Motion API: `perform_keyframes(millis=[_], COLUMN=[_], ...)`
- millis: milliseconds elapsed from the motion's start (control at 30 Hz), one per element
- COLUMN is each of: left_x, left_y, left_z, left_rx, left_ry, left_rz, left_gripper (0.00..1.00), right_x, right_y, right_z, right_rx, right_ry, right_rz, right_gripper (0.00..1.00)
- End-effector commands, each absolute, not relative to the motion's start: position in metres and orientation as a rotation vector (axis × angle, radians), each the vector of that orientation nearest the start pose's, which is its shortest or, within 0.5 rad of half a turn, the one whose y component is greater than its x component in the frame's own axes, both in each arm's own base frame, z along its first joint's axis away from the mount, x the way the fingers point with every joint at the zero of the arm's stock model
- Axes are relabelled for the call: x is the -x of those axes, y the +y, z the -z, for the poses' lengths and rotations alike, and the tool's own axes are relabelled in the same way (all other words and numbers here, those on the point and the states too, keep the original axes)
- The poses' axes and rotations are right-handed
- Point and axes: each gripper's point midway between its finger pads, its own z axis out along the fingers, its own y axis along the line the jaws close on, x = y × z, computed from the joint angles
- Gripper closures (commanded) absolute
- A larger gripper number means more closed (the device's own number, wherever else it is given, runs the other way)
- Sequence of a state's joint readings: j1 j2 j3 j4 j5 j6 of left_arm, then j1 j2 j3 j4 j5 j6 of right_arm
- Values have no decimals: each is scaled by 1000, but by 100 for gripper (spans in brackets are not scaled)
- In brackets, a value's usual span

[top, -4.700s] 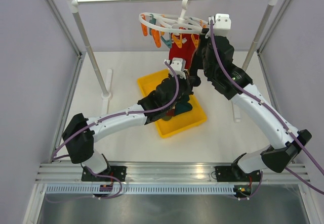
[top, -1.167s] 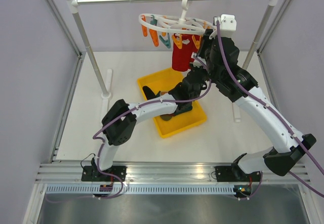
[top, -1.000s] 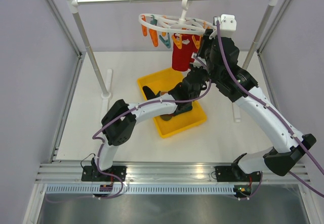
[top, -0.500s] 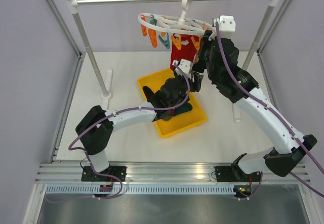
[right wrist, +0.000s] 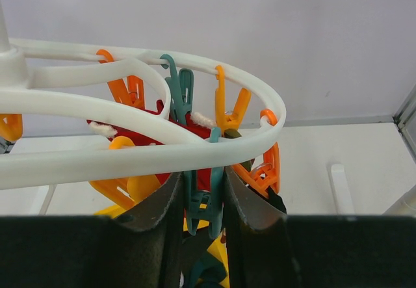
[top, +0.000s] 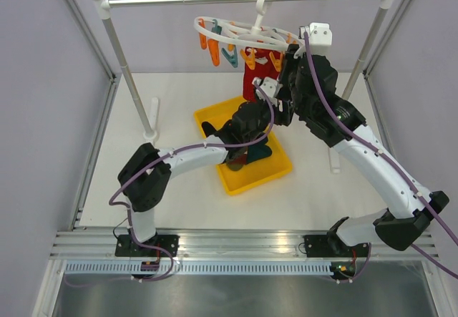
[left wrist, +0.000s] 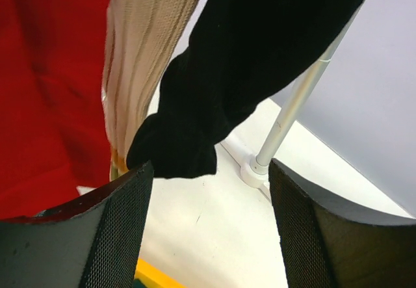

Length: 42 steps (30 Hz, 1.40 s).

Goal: Remove the socks clipped to the hanger

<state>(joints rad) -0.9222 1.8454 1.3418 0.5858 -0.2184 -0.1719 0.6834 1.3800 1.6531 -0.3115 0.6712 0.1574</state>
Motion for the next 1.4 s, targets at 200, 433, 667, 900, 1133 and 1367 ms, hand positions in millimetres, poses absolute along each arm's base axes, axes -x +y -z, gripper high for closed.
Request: perform_keyframes(millis=[200, 433, 667, 900, 1133, 1367], left_x=[-400, -410, -404, -366, -345, -338], left_y=[-465, -459, -454, -447, -438, -432], left_z=[-293, -294, -305, -323, -314, -319], left_rx=[-388, -334, -337, -382, -394, -390], left_ry=[1453, 1456, 1436, 1394, 1411, 1401], left_rz=[669, 606, 621, 790, 862, 884], left_gripper=[32, 87, 98, 98, 98, 98], right_x=[-367, -367, -369, -367, -356, -345], right_y=[164, 168, 167, 164, 162, 156], right_z=[-474, -473, -470, -472, -472, -460], right_rx=[-125, -117, -117, -117, -102, -86], right_ry=[1547, 1551, 1557, 1551, 1554, 1582], right_rz=[-129, -140, -123, -109, -151, -157], right_gripper=[99, 99, 99, 85, 62, 40])
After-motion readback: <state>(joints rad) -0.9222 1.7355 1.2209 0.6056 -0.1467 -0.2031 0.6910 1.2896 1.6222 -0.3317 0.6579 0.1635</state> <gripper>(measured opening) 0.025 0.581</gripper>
